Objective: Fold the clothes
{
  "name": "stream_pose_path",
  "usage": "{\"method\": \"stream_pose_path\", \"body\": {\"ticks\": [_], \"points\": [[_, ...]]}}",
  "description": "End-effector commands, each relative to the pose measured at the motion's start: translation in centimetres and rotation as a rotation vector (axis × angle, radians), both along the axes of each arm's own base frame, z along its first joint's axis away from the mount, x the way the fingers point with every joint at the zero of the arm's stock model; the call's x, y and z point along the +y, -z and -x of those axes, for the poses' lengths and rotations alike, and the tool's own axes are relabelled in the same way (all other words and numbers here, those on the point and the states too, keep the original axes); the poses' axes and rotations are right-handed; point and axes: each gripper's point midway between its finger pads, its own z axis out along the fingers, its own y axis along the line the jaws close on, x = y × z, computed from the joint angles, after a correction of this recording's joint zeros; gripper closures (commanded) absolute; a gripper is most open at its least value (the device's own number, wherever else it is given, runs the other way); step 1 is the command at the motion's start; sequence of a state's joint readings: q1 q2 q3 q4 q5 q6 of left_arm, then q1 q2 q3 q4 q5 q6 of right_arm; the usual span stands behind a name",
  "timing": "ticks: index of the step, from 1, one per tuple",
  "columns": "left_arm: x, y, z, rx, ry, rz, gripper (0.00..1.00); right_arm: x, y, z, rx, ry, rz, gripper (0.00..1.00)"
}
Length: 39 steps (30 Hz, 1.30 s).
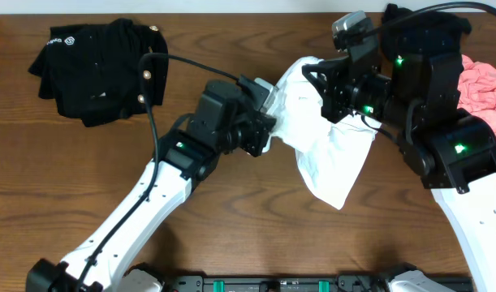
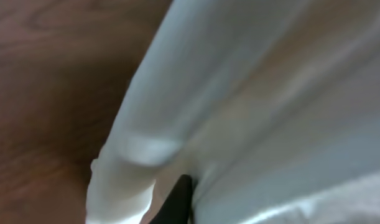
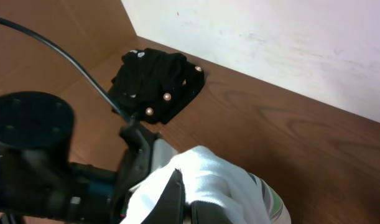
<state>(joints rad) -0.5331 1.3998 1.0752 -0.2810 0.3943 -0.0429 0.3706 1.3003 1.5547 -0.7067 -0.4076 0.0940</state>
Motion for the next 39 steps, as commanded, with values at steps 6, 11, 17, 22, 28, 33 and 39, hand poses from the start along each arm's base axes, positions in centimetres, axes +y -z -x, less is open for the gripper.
{"method": "stream_pose_path", "body": {"ticks": [6,11,17,22,28,33,39], "points": [[1.4,-1.9,-0.8,-0.054,-0.044,0.009,0.94,-2.4,-1.2,-0.2,-0.071,0.115,0.086,0.99],[4.3,-4.7,-1.6,-0.126,-0.148,0.022,0.95,-4.1,0.7,-0.3,-0.030,0.187,0.180,0.99],[5.8,-7.2,-1.4,-0.181,-0.186,0.056,0.94,-4.5,2.3,0.4,0.030,0.183,0.220,0.99],[5.9,-7.3,-1.3,-0.176,-0.190,0.061,0.94,-4.7,4.3,0.9,0.108,0.175,0.260,0.99],[5.9,-7.2,-1.3,-0.174,-0.190,0.059,0.94,-4.8,8.9,1.2,0.254,0.157,0.332,0.99],[6.3,-6.9,-1.3,-0.167,-0.208,0.041,0.94,-4.4,12.0,1.0,0.346,0.133,0.366,0.99],[6.4,-6.3,-1.0,-0.146,-0.208,0.028,0.94,-4.2,14.9,0.5,0.412,0.117,0.414,0.99]]}}
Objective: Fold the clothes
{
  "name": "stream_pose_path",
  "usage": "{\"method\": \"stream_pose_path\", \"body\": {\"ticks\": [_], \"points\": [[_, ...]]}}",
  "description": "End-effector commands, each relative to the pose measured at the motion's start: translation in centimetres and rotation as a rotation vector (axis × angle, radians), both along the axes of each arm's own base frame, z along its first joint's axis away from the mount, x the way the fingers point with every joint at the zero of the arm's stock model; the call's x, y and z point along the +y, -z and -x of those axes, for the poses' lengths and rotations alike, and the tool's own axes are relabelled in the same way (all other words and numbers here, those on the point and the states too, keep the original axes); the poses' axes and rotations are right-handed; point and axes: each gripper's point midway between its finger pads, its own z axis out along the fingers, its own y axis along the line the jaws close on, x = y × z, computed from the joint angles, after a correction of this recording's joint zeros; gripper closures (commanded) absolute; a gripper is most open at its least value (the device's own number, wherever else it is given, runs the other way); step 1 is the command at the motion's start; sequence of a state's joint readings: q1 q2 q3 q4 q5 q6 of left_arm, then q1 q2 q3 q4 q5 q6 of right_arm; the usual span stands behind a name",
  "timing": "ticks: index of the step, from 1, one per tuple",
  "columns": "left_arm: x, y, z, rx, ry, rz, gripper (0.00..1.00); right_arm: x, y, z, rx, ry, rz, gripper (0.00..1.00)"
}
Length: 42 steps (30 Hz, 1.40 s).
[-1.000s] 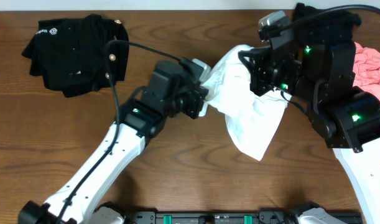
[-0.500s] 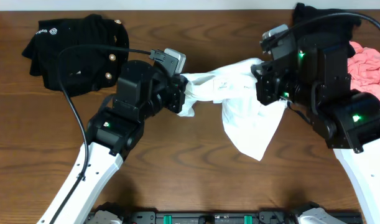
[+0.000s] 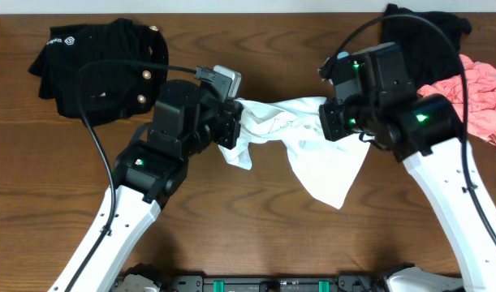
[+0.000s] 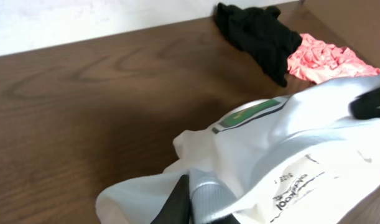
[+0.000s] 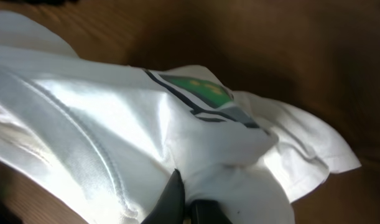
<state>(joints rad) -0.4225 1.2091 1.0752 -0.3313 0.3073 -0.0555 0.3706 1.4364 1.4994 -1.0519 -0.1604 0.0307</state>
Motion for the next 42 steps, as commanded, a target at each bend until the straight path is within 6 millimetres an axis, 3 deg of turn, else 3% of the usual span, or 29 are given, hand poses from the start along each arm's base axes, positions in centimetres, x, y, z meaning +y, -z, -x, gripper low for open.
{"method": "stream_pose_path", "body": {"ticks": [1,6,9,12,21,25,34,42], "points": [[0.3,-0.4,-0.2,-0.003,-0.019,0.001,0.94,0.4,1.5,-0.1,0.030,-0.034,0.029,0.99],[0.3,-0.3,-0.1,0.000,-0.019,0.000,0.94,0.6,3.7,-0.7,0.088,-0.036,0.051,0.93],[0.3,-0.2,-0.1,0.002,-0.019,-0.001,0.94,0.9,4.1,-1.1,0.087,-0.048,0.052,0.64],[0.3,-0.2,-0.1,0.003,-0.020,-0.001,0.94,1.4,3.9,-1.3,0.076,-0.065,0.028,0.53],[0.9,0.0,-0.5,-0.002,-0.054,-0.022,0.94,3.2,3.9,-0.4,0.109,-0.123,-0.040,0.56],[1.3,0.1,-0.7,-0.004,-0.078,-0.037,0.94,4.7,3.3,0.1,0.086,-0.161,-0.055,0.49],[1.4,1.1,-1.1,0.019,-0.090,-0.057,0.94,6.4,3.1,-0.3,-0.060,-0.108,0.127,0.46],[1.9,2.3,-1.9,0.049,-0.139,-0.072,0.94,7.3,3.6,0.9,-0.079,-0.103,0.195,0.46]]}}
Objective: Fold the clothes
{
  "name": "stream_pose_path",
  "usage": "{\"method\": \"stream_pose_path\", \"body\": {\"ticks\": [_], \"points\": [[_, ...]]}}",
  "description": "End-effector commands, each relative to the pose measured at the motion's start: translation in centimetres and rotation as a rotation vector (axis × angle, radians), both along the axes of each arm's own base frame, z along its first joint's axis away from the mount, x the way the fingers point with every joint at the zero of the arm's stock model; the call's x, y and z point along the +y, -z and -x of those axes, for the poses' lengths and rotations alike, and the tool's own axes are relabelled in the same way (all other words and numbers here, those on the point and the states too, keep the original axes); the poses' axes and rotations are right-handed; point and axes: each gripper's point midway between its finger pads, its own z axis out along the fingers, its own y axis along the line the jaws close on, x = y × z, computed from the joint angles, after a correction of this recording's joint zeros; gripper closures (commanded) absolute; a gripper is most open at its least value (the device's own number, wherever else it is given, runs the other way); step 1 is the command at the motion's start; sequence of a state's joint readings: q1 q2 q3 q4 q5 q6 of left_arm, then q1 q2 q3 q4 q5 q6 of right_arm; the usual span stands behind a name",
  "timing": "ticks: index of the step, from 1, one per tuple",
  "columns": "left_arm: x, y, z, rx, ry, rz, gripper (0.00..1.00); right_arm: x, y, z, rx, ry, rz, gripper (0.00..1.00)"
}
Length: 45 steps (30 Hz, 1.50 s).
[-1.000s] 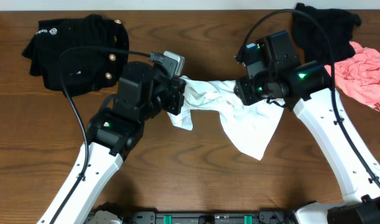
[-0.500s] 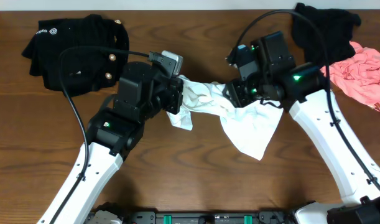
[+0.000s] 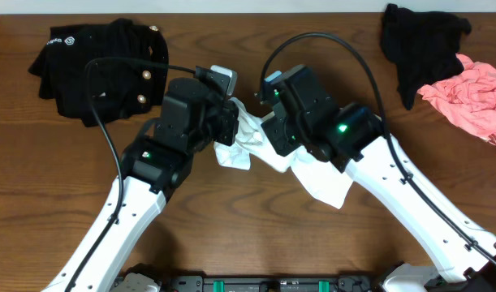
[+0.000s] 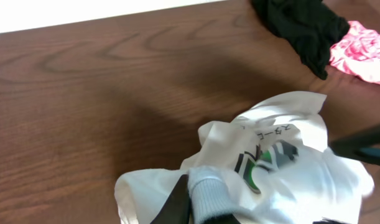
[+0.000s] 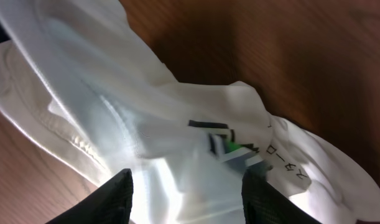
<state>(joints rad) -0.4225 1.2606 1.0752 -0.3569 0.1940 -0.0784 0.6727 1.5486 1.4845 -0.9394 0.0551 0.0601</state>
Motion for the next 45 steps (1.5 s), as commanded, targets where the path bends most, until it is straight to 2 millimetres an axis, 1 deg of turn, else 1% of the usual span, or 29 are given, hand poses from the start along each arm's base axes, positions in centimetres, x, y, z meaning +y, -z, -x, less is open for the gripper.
{"method": "stream_pose_path", "body": {"ticks": [1,4,7,11,20,24,28,32,35,37,42,45], "points": [[0.5,-0.4,-0.5,-0.008,-0.040,0.007,0.94,-1.0,0.7,-0.1,-0.011,0.060,0.042,0.46],[1.2,-0.5,-1.0,-0.002,-0.079,0.027,0.94,-1.1,1.9,0.3,0.016,0.080,0.043,0.47],[2.1,-0.5,-1.4,0.001,-0.108,0.032,0.94,-0.6,2.8,1.0,0.033,0.083,0.040,0.48],[3.1,-0.8,-2.0,-0.007,-0.141,0.042,0.94,0.6,2.8,2.0,0.040,0.068,0.026,0.48],[4.1,-2.1,-3.3,-0.058,-0.186,0.083,0.94,3.6,2.5,4.1,0.030,0.007,0.001,0.47],[5.3,-2.8,-4.1,-0.076,-0.240,0.124,0.94,4.4,2.9,5.0,0.025,-0.042,0.012,0.46],[6.4,-3.3,-4.7,-0.086,-0.282,0.151,0.94,5.0,4.4,6.2,0.013,-0.141,0.062,0.47],[7.0,-3.3,-4.9,-0.087,-0.298,0.152,0.94,5.9,6.2,7.2,-0.008,-0.227,0.089,0.47],[7.0,-3.4,-4.9,-0.090,-0.299,0.154,0.94,6.4,6.5,6.9,-0.036,-0.207,0.070,0.48],[7.0,-3.6,-4.8,-0.093,-0.300,0.155,0.94,6.9,6.0,6.3,-0.049,-0.151,0.023,0.50],[7.1,-4.3,-4.7,-0.114,-0.299,0.163,0.94,8.8,4.8,5.1,-0.069,-0.040,-0.131,0.51],[7.1,-5.0,-4.5,-0.133,-0.299,0.174,0.94,9.8,5.2,4.8,-0.102,-0.043,-0.163,0.51]]}}
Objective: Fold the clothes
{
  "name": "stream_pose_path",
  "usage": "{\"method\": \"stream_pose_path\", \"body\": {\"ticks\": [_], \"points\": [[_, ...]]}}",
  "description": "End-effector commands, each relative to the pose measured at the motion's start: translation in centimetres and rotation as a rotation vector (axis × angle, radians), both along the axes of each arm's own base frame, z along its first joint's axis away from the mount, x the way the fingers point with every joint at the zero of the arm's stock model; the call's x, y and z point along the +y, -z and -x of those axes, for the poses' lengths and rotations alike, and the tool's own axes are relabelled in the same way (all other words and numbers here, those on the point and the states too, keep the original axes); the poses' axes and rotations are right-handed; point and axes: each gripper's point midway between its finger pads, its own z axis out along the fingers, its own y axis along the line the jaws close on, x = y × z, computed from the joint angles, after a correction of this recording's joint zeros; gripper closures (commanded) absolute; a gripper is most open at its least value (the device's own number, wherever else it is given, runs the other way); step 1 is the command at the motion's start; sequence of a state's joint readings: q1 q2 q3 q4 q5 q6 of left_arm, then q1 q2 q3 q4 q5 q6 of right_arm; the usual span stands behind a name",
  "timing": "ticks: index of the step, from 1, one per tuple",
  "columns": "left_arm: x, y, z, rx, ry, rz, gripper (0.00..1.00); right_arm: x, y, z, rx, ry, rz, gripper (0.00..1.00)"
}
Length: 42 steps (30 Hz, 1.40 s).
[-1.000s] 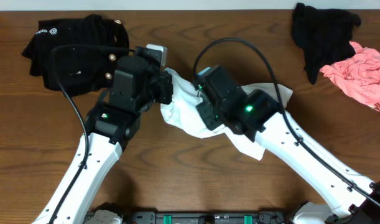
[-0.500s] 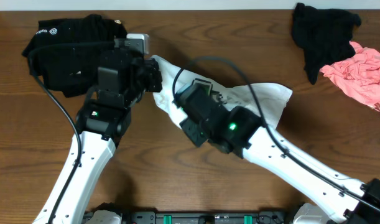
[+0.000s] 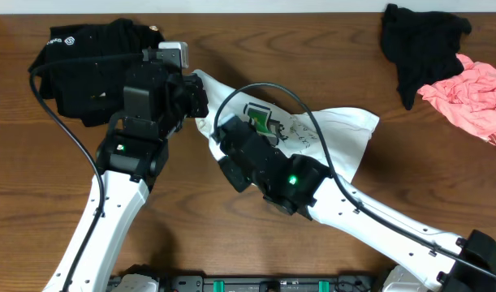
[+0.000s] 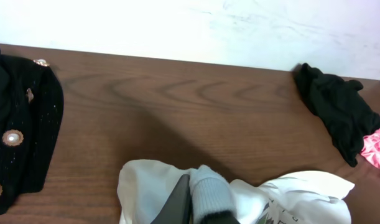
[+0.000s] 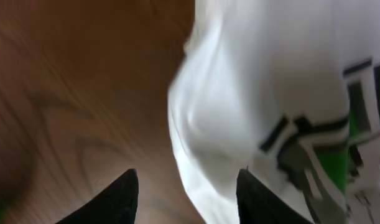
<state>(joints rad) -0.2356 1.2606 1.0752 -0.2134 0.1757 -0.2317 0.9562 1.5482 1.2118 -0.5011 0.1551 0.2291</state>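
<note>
A white shirt (image 3: 312,130) with a green and black print lies spread across the middle of the table, its left corner raised. My left gripper (image 3: 197,91) is shut on that corner; the left wrist view shows the cloth (image 4: 146,190) bunched at my fingers (image 4: 205,193). My right gripper (image 3: 229,166) hovers open over the shirt's lower left edge (image 5: 214,137), both fingertips (image 5: 124,196) apart with nothing between them.
A black garment with buttons (image 3: 85,57) lies at the far left, close to my left arm. Another black garment (image 3: 418,40) and a pink one (image 3: 475,89) lie at the far right. Bare wood table (image 3: 191,235) lies in front.
My left gripper has moved left and back with the shirt corner, and the shirt now lies spread out. My right gripper, still open, has moved left to the shirt's lower left edge.
Both grippers held the white shirt bunched near the right side. Then they stood apart with it stretched between them. Then the right gripper was open beside the left. Now the shirt lies spread, held only by the left gripper.
</note>
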Motion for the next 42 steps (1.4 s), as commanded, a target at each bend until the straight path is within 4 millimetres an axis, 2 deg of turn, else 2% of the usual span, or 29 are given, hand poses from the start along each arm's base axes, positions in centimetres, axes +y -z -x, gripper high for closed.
{"method": "stream_pose_path", "body": {"ticks": [1,8,15,20,25,32,33,35,36,39,42], "points": [[0.5,-2.3,0.2,-0.061,-0.022,0.019,0.94,0.4,1.3,0.1,-0.003,0.041,-0.012,0.50],[1.4,-3.4,0.6,-0.081,-0.050,0.045,0.94,2.3,3.9,0.1,-0.099,0.016,0.077,0.51],[1.7,-4.3,1.1,-0.100,-0.055,0.051,0.94,3.4,5.5,-1.1,-0.225,0.132,0.115,0.48],[1.8,-4.7,1.7,-0.104,-0.055,0.052,0.94,3.6,5.0,-2.5,-0.295,0.195,0.094,0.44],[1.9,-5.0,2.1,-0.107,-0.055,0.053,0.94,4.4,4.4,-3.6,-0.326,0.223,0.032,0.45],[2.0,-5.1,2.8,-0.101,-0.055,0.051,0.94,3.6,5.2,-5.2,-0.326,0.261,0.036,0.67],[2.0,-5.1,2.8,-0.100,-0.055,0.051,0.94,3.4,5.2,-5.5,-0.326,0.267,0.037,0.74],[2.1,-5.2,3.0,-0.102,-0.056,0.051,0.94,3.2,5.1,-5.7,-0.326,0.273,0.038,0.94],[2.1,-5.3,3.0,-0.104,-0.056,0.051,0.94,3.1,4.9,-5.7,-0.326,0.275,0.039,0.99],[2.4,-5.5,3.1,-0.110,-0.064,0.052,0.94,2.3,3.6,-5.6,-0.326,0.296,0.028,0.99],[3.4,-5.6,3.0,-0.110,-0.090,0.051,0.94,0.6,1.2,-5.7,-0.336,0.347,0.010,0.99]]}}
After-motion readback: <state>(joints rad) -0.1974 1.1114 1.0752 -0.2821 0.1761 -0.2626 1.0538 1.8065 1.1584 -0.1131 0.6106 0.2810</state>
